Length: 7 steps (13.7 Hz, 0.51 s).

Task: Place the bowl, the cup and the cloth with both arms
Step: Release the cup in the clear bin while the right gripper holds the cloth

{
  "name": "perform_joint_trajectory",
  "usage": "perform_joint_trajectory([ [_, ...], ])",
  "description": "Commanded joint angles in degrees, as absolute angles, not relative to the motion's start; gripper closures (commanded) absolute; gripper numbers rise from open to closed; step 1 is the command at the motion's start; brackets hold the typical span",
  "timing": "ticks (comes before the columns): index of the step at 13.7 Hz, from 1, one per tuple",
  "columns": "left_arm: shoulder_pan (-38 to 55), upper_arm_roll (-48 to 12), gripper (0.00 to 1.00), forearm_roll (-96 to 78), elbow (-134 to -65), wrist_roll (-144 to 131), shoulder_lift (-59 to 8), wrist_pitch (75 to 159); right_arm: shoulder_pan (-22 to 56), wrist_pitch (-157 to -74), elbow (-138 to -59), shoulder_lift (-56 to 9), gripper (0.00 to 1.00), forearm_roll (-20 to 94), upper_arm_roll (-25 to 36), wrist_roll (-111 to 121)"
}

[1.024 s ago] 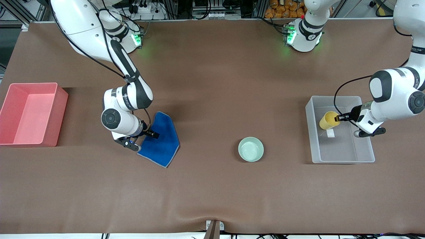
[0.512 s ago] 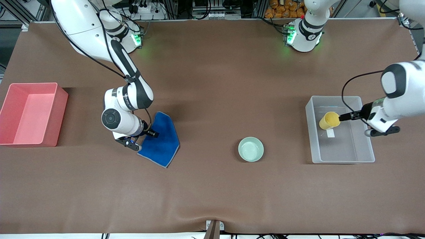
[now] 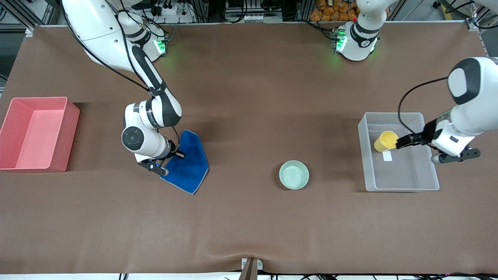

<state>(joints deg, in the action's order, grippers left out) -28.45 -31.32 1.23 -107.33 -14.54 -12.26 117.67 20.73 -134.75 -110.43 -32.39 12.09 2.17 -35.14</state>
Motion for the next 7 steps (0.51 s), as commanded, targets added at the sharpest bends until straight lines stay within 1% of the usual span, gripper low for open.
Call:
perform_joint_trajectory([
  [1, -22.4, -32.0, 0.0, 2.5, -100.0, -24.2, -18.4, 116.5, 21.4, -135.3, -110.8, -32.2, 1.0, 13.1, 2.6, -35.3],
  [4, -16.3, -31.6, 0.0, 2.6, -94.8, -32.2, -24.9, 117.6, 21.4, -135.1, -110.7, -30.8, 1.0, 13.0, 2.6, -35.3],
  [5, -14.3, -31.6, 0.0, 3.2, -93.2, -34.7, -27.3, 119.1, 21.4, -134.9, -110.7, -29.7, 1.0, 13.0, 2.7, -35.2],
  [7, -11.7, -31.6, 0.0, 8.6, -92.6, -41.4, -30.9, 122.2, 21.4, -134.7, -110.8, -27.4, 1.0, 13.0, 2.7, -34.9],
])
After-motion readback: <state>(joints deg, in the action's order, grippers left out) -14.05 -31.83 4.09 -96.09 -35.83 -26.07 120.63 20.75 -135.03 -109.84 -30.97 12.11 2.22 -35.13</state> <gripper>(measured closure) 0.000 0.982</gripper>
